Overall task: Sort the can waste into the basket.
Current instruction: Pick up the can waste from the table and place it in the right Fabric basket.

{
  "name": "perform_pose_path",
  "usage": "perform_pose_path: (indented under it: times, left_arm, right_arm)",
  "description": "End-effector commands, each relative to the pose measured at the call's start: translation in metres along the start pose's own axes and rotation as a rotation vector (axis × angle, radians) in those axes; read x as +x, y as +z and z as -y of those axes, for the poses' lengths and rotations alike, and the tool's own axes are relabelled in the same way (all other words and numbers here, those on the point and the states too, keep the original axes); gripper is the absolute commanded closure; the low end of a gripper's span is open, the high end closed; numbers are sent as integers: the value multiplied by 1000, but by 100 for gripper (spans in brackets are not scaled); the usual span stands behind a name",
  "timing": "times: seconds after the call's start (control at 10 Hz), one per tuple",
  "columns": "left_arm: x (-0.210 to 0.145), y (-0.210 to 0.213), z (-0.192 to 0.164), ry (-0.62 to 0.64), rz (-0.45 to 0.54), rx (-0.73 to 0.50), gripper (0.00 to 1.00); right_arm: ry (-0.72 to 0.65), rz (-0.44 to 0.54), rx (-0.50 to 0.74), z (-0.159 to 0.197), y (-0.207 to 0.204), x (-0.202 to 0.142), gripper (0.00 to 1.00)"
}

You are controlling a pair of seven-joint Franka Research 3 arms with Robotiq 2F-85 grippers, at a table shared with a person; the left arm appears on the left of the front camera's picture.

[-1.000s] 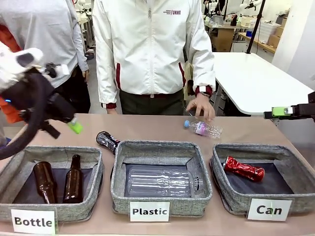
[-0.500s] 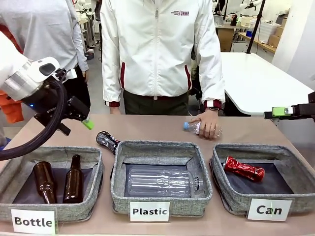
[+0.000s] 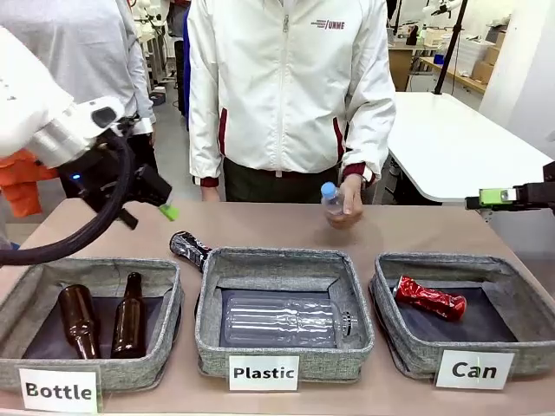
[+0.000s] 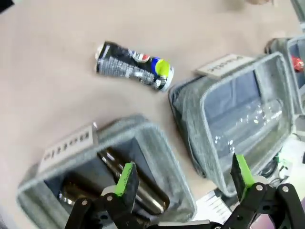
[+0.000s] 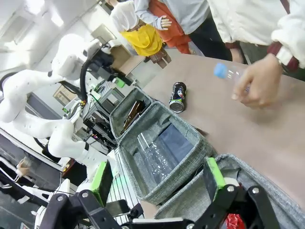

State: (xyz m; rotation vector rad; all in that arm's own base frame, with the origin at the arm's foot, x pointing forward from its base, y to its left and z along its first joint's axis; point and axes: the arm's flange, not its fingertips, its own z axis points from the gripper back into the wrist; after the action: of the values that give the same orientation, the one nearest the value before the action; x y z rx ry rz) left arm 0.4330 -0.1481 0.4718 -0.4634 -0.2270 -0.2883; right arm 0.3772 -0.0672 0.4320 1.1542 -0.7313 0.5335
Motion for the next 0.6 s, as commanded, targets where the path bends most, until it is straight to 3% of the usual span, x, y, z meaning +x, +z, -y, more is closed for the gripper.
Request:
perform_pose_path:
  times: [0.0, 0.4, 0.5]
  left_arm:
    - [49, -25, 4, -53, -8, 92, 0]
    - [100, -70, -20, -138, -46, 158, 0]
    - [105, -78, -27, -293, -164, 191, 0]
  right_arm:
    - [18, -3, 7, 0, 2, 1, 0]
    - [18, -3, 7, 0, 2, 1, 0]
    - [18, -3, 7, 0, 2, 1, 0]
